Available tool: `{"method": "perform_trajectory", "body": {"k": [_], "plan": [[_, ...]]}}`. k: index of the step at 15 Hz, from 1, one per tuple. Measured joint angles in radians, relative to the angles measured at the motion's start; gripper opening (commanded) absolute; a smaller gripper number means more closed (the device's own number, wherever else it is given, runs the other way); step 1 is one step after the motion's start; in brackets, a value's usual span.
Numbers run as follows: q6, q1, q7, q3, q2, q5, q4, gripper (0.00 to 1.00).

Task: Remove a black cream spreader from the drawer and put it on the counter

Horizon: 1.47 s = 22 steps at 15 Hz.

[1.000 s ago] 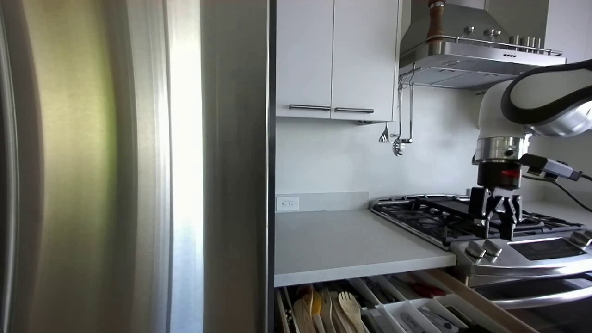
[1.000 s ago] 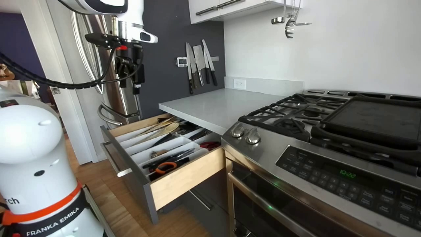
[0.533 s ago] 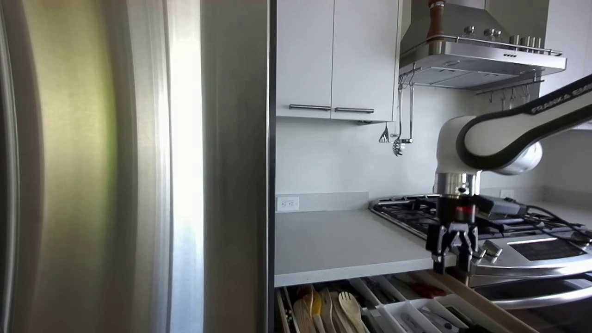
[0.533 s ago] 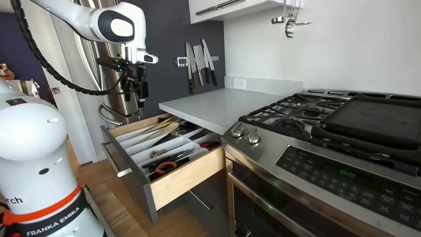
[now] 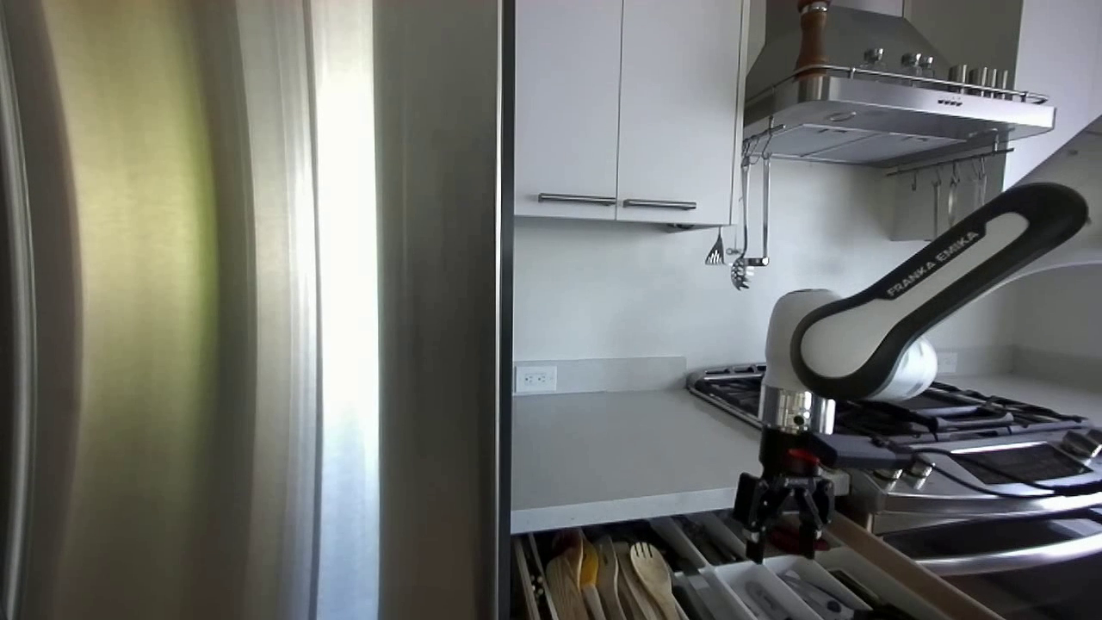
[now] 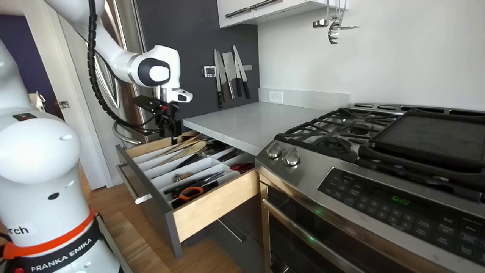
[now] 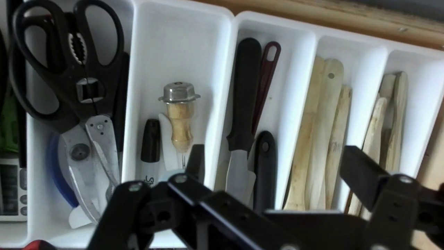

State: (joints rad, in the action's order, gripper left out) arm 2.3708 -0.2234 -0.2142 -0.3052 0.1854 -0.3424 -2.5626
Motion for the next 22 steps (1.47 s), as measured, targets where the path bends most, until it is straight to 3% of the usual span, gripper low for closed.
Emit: {"method": "perform_trajectory", "body": {"k": [5, 19, 22], "plan": [[0.133, -0.027, -0.030, -0.004, -0.125, 0.004, 0.024, 1.00], [0.212, -0.032, -0.129, -0.003, -0.212, 0.030, 0.031, 1.00], [0.257, -0.037, -0.192, -0.003, -0.248, 0.086, 0.031, 0.83]]}}
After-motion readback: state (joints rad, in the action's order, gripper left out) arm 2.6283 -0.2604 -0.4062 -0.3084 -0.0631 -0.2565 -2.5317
